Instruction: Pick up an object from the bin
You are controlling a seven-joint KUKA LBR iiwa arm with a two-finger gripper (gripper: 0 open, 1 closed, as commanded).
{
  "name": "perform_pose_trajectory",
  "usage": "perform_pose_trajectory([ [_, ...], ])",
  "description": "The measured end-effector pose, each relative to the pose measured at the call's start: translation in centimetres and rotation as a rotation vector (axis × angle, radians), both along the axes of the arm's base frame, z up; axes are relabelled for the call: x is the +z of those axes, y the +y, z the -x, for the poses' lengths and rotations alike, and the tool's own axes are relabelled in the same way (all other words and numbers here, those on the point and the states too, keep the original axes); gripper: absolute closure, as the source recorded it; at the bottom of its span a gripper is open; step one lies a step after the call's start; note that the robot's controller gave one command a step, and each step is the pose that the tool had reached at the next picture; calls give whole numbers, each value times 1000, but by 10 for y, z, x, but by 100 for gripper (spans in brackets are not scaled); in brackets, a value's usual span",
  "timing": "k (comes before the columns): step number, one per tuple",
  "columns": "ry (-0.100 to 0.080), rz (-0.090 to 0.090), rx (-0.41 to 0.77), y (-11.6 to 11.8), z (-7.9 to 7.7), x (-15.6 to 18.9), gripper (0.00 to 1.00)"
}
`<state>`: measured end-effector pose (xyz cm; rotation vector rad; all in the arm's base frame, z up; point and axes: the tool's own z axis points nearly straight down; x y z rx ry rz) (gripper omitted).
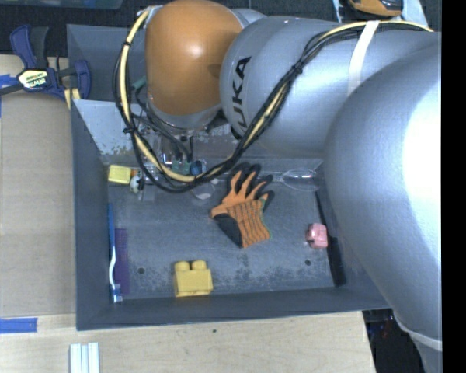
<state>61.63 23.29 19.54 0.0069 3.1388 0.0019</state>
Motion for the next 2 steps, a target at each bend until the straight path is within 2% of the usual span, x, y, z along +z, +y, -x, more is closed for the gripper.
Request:
perform_pose_trajectory([
  [1,0,0,0,0,0,0,0],
  [2,-2,0,45,-32,4,-1,0],
])
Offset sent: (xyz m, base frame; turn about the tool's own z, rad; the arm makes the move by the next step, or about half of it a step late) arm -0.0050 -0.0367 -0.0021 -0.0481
